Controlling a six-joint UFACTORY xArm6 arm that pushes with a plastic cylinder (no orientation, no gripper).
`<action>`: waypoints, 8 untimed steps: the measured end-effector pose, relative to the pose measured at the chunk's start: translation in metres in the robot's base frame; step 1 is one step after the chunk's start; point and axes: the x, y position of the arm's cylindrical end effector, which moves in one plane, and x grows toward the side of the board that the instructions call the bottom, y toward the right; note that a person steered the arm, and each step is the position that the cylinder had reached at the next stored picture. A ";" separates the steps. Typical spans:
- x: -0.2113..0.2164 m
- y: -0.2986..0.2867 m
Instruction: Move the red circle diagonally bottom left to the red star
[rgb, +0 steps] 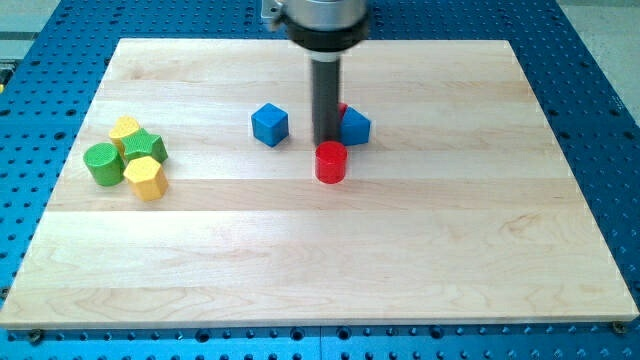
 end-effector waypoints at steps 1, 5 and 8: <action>0.002 0.058; 0.008 -0.091; -0.028 -0.140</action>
